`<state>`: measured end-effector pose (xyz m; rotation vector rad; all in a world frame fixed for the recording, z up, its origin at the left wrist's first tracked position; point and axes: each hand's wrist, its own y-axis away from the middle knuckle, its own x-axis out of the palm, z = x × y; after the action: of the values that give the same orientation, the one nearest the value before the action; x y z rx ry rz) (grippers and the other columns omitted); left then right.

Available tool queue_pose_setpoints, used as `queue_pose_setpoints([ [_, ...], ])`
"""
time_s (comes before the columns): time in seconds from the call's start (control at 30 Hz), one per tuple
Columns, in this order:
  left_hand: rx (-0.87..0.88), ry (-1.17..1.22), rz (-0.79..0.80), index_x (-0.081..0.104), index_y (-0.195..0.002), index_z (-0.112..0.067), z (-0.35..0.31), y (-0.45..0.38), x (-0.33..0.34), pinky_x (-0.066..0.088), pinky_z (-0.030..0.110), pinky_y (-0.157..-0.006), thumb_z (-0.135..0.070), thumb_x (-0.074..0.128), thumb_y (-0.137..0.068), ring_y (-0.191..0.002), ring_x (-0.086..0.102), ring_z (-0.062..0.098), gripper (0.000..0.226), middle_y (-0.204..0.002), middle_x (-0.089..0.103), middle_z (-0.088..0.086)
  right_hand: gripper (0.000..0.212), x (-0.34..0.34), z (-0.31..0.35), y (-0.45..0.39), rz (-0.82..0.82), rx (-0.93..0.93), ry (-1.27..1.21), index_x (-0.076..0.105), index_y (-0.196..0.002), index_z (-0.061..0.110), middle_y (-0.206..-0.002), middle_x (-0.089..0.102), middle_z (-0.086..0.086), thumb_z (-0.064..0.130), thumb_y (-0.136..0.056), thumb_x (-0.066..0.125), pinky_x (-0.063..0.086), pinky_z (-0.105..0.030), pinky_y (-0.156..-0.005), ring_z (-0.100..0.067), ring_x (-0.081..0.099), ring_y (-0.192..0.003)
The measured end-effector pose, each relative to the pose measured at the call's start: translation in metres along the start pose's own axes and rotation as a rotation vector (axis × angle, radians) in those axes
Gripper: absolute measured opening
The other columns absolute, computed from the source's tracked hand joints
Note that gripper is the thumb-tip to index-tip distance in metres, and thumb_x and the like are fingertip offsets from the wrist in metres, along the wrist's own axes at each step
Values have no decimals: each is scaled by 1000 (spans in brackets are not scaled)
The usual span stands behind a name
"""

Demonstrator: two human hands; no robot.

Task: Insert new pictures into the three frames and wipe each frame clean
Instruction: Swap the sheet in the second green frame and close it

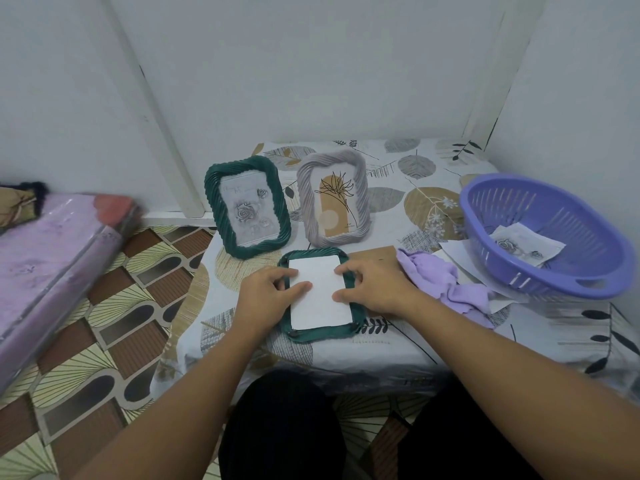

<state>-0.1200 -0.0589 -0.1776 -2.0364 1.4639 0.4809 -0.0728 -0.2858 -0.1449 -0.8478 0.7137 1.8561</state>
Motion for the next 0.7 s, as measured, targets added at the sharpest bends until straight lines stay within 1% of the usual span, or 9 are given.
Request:
queue_pose_setpoints([
  [0.2, -9, 11, 2, 81, -104, -21, 0, -1, 0, 37, 20, -59, -42, 87, -76, -58, 46, 7, 36, -61, 54, -9, 58, -2, 1, 0, 5, -11, -22, 63, -131, 32, -83, 52, 19, 49, -79, 81, 50, -38, -85, -10, 53, -89],
  [0.27, -14, 14, 2, 81, -104, -22, 0, -1, 0, 37, 17, -59, -42, 87, -76, -58, 47, 6, 35, -61, 54, -9, 58, -3, 1, 0, -10, -23, -21, 64, -132, 30, -86, 52, 20, 48, -79, 82, 48, -33, -81, -9, 54, -90],
  [0.33, -13, 6, 4, 81, -104, -22, -1, -1, 1, 36, 14, -58, -42, 87, -77, -59, 47, 6, 35, -62, 54, -9, 59, -3, 0, -1, -33, -31, -19, 65, -132, 29, -85, 51, 22, 47, -79, 83, 45, -27, -78, -7, 53, -90],
  [0.43, -13, -1, 3, 81, -105, -22, -1, -1, 1, 37, 17, -60, -43, 86, -77, -60, 48, 6, 35, -62, 54, -9, 58, 0, -2, 0, -33, -25, -51, 64, -132, 29, -81, 48, 23, 46, -80, 83, 39, -21, -67, -3, 51, -81],
  [0.5, -12, -1, 0, 81, -106, -22, -1, -1, 1, 37, 19, -61, -42, 86, -77, -60, 48, 7, 36, -62, 54, -9, 59, 2, -4, 0, -27, -14, -89, 63, -133, 29, -80, 50, 21, 46, -80, 82, 37, -21, -62, 0, 50, -75],
  [0.6, -10, -3, -3, 81, -107, -22, -1, -1, 0, 37, 21, -61, -43, 86, -77, -61, 48, 8, 37, -62, 54, -10, 57, 2, -4, 0, -19, 0, -106, 63, -132, 30, -82, 51, 19, 45, -80, 83, 38, -22, -61, -1, 51, -74],
  [0.7, -6, -10, -4, 81, -107, -22, -1, -1, 1, 37, 20, -60, -44, 86, -77, -60, 48, 8, 37, -61, 53, -9, 59, 0, -1, 0, -27, -2, -72, 65, -130, 31, -83, 52, 19, 47, -78, 84, 43, -25, -67, -6, 55, -79],
])
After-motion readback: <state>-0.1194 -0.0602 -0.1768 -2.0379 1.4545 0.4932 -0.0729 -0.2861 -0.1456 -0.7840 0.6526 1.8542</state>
